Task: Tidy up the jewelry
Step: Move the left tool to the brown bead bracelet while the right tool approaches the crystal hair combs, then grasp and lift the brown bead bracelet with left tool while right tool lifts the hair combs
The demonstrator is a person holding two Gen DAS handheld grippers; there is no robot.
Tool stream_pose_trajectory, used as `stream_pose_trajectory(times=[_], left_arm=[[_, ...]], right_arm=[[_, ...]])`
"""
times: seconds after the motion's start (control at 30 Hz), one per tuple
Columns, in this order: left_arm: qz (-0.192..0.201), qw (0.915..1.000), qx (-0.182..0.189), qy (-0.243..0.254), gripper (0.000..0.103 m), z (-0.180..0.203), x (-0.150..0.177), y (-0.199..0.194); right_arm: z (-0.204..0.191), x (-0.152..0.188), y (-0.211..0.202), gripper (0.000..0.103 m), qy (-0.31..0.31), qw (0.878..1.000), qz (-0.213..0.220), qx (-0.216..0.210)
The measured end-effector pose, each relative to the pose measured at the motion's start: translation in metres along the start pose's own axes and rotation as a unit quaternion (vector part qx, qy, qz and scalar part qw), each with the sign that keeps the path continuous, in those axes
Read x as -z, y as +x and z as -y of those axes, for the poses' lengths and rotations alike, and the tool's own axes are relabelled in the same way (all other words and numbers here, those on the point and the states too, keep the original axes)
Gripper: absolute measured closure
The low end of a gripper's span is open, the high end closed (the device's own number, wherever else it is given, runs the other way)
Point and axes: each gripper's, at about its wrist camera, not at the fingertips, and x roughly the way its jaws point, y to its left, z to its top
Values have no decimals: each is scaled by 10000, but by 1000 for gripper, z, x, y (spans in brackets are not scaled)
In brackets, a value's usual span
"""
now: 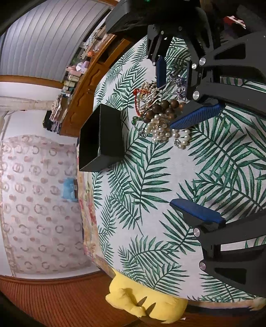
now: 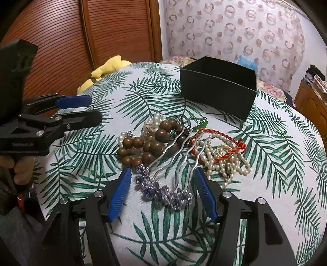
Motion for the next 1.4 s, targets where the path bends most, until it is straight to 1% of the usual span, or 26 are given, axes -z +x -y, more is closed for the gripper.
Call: stream_pose_trajectory(times=[0.23,0.27,0.3,0.6,0.77,0.83,0.9,0.97,1.07,1.13,1.4], left_arm=[[-54,10000,52,19,36,4,4,3],[-64,10000,64,23,36,5,5,3],[-73,9999,72,24,36,6,5,4],[-148,9996,226,117,36,18,9,8],[-175,9989,377,209,37,26,9,9],[-194,9985,431,265,45,30,8,10],[-233,9979,481,370,57,35,7,13],[-263,9972,521,459,62,39,5,17],[-358,9962,593,530,74,43,3,25],[-409,9958,616,534,75,45,1,29],[-541,9952,573,585,76,48,4,37]], right_arm=[[-3,-1,6,36,-81,9999,-49,111],[-3,-1,6,39,-72,9999,-41,91],[-2,-1,4,45,-58,10000,-8,74],[5,7,-23,46,61,9994,341,-83],[11,11,-36,46,103,9990,444,-34],[14,14,-40,46,138,9988,470,-19],[17,15,-43,46,175,9987,487,0],[20,17,-45,45,222,9985,494,22],[23,20,-46,45,274,9984,496,50],[25,22,-47,45,296,9983,499,61],[26,24,-47,45,329,9982,501,50]])
